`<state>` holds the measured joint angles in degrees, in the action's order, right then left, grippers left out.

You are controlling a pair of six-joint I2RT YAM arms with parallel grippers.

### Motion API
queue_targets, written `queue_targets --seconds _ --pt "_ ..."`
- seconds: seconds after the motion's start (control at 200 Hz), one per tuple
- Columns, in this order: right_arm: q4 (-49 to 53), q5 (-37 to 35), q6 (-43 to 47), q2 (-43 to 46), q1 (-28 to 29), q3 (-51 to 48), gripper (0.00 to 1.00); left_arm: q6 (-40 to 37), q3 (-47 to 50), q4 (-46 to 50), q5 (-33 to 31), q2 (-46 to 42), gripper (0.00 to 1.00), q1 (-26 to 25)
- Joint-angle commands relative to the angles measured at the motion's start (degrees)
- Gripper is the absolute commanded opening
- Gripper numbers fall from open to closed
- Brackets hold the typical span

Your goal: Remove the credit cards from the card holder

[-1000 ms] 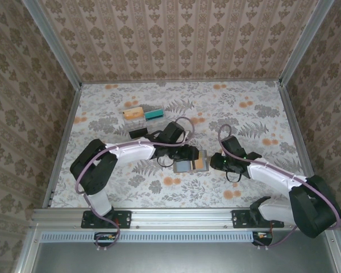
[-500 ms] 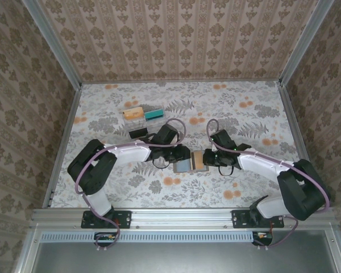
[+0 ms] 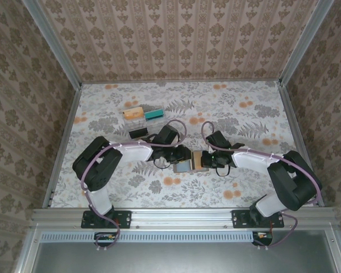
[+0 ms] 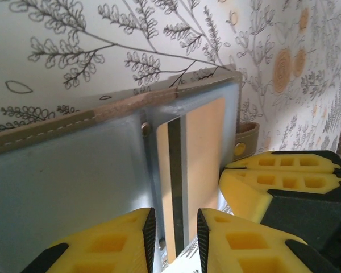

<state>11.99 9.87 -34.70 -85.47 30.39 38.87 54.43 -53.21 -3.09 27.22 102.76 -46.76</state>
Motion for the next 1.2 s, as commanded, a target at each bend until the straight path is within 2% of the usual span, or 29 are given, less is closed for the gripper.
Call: queue_targets --seconds 0.0,0.245,0.38,0.68,0.955,1.195 --pt "-0.5 1.1 -0.6 -0.9 0.5 0.9 0.07 0.8 -0.4 -0.6 1.4 1.3 0.29 0.6" --pt "-0.8 1.5 -0.7 -1.5 0.7 1.1 0.07 1.5 -0.2 -2.2 2.5 2.2 0.26 0.8" --pt "-0.9 1.4 -0.8 -1.7 0.7 1.1 0.07 2.0 0.2 -3.8 3.0 2.6 0.22 0.9" --pt "-0.7 1.3 -0.6 -1.8 0.7 1.3 0.07 2.2 0.6 -2.5 2.8 2.6 0.22 1.1" --pt "-0.8 1.3 -0.6 -2.1 0.7 1.4 0.07 0.6 1.4 1.9 -0.7 -1.5 0.23 1.1" --pt "-1.1 1.6 -0.7 -2.4 0.7 1.3 0.07 0.9 1.6 1.6 -0.4 -0.9 0.23 1.1"
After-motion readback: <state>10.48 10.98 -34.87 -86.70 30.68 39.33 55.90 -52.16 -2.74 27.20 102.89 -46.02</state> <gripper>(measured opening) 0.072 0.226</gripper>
